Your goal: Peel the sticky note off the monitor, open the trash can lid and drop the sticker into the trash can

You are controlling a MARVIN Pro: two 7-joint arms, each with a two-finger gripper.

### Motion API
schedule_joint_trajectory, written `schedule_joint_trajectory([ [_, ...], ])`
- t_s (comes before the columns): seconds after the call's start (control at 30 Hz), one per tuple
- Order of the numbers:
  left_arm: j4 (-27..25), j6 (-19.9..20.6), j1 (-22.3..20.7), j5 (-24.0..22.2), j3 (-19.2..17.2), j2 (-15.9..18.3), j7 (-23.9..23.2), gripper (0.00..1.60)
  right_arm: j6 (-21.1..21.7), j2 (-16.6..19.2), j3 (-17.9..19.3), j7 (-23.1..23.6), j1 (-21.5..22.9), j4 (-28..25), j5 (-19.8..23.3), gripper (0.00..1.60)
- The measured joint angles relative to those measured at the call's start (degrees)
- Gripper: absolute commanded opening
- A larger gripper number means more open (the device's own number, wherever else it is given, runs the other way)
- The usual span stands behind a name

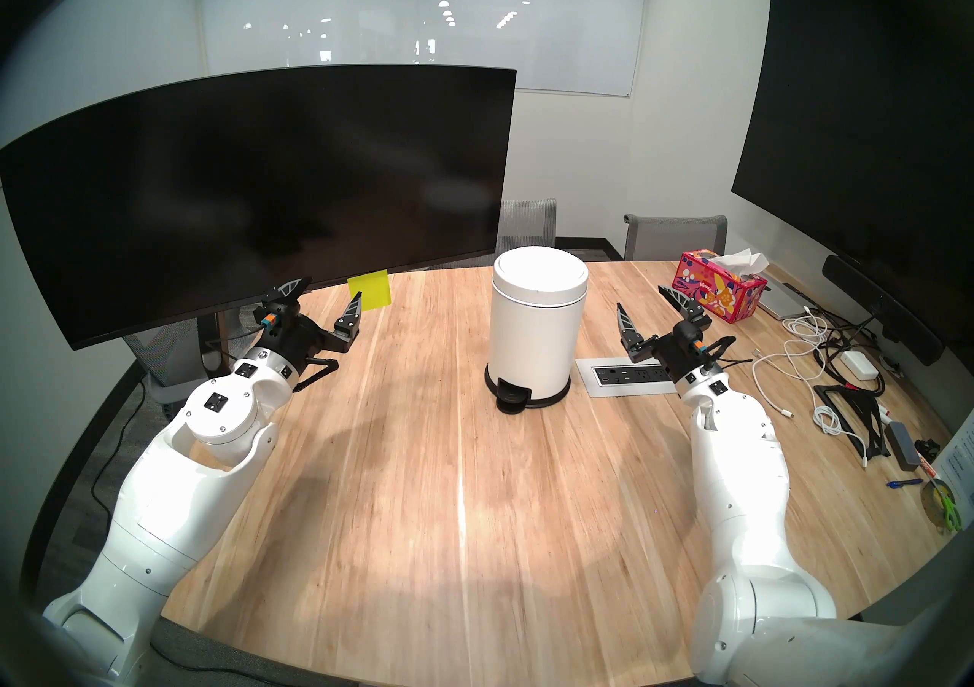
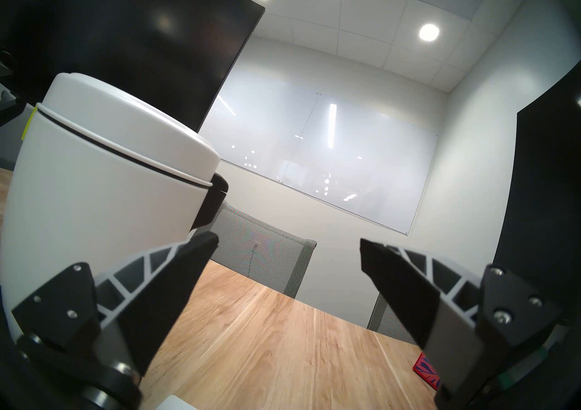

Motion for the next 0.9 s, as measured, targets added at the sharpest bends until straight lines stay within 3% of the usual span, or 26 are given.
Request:
schedule_joint_trajectory([
  [0.9,0.01,0.0,-0.01,-0.36,0.37,0.42,0.36,1.6,0.02,0.0,-0.04,-0.01,-0.02,0.02,0.01,1.6],
])
